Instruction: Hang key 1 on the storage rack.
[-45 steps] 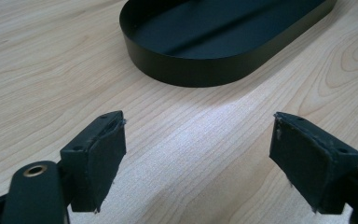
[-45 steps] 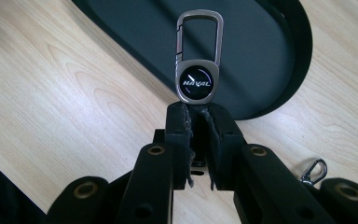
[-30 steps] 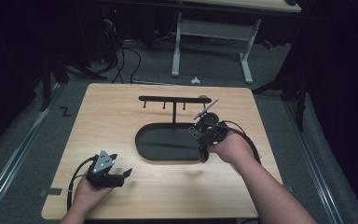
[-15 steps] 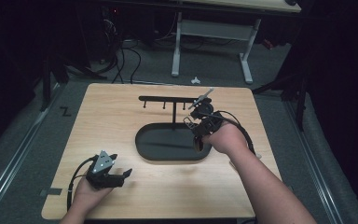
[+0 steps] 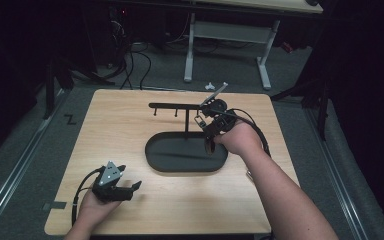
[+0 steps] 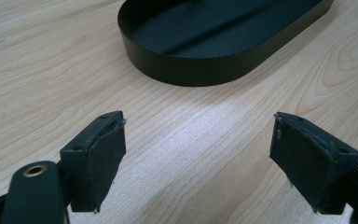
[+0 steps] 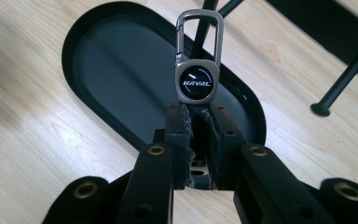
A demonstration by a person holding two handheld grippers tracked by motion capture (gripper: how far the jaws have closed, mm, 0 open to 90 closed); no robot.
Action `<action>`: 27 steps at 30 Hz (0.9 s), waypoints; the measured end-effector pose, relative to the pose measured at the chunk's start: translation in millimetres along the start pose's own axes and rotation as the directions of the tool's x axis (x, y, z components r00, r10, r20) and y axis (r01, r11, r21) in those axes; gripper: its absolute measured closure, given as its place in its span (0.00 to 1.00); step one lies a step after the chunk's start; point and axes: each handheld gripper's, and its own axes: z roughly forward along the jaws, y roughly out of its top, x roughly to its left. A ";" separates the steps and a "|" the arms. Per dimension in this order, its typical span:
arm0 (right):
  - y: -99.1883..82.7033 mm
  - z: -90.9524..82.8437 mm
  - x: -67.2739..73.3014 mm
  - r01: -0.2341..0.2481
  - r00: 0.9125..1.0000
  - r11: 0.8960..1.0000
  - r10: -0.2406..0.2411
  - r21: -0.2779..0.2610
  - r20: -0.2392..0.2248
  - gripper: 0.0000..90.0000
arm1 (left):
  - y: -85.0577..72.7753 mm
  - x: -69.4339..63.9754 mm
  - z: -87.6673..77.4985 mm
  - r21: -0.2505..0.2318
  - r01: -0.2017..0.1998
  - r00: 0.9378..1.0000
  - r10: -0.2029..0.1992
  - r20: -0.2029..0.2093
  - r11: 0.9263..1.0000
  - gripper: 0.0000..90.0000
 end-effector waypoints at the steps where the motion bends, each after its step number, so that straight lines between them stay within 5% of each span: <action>1: 2.9 -1.7 0.4 0.005 1.000 1.000 -0.005 -0.002 0.002 0.90 | 0.0 0.0 0.0 0.000 0.000 1.000 0.000 0.001 1.000 0.21; 27: 12.2 13.8 -2.8 -0.012 0.999 1.000 0.011 0.015 0.038 0.90 | -0.1 0.9 0.1 0.003 -0.004 1.000 0.004 0.003 1.000 0.21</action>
